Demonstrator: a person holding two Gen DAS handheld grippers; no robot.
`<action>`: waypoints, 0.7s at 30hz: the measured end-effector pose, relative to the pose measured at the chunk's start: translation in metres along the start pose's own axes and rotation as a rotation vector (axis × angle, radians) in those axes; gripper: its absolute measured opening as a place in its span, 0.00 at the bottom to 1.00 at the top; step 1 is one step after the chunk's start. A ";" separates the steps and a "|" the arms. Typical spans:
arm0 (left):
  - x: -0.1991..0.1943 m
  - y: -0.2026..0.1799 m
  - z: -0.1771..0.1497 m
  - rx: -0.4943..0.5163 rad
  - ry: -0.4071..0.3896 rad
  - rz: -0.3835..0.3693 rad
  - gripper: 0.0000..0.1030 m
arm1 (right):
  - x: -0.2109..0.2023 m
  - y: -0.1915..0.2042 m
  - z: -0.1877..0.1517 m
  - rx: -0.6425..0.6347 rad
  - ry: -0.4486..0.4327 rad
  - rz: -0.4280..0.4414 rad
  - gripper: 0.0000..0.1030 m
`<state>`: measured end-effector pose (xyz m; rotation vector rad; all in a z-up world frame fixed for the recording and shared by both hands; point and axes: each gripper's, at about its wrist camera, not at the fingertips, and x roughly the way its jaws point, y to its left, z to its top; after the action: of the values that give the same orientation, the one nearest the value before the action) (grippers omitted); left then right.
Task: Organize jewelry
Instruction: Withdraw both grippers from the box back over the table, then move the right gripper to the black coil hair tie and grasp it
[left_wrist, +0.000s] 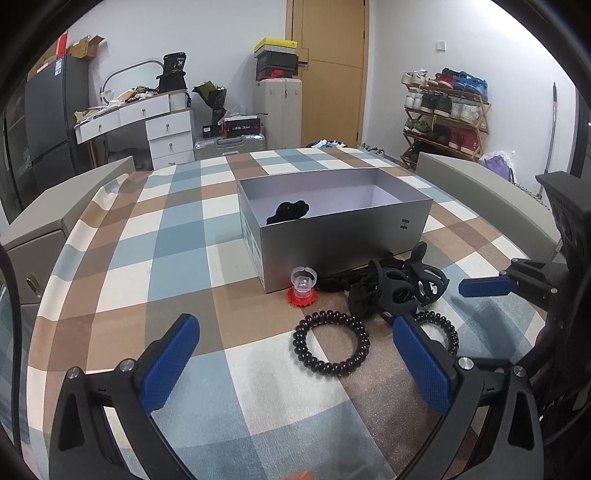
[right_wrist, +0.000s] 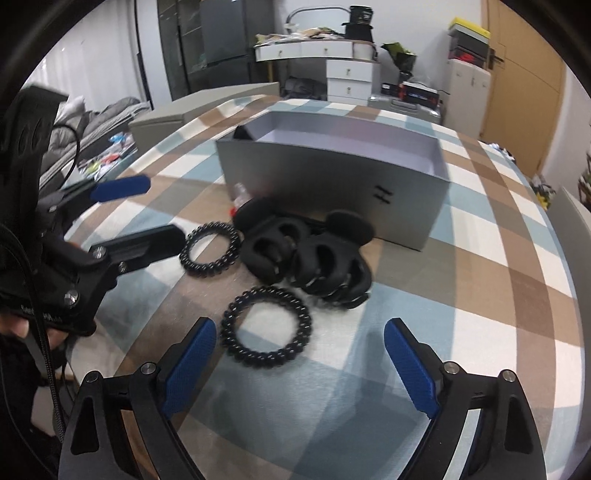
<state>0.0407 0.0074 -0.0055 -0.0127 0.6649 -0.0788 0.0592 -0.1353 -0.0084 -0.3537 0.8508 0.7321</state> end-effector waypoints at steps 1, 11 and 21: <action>0.000 0.001 0.000 -0.001 0.001 -0.002 0.99 | 0.002 0.002 -0.001 -0.010 0.005 -0.005 0.89; 0.001 0.003 0.001 -0.015 0.009 0.001 0.99 | 0.008 0.011 0.002 -0.041 0.008 -0.032 0.85; 0.000 0.003 0.001 -0.017 0.010 -0.005 0.99 | 0.006 0.000 0.002 -0.031 0.005 -0.058 0.79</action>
<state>0.0420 0.0108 -0.0049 -0.0304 0.6756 -0.0785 0.0628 -0.1316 -0.0117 -0.4057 0.8313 0.6916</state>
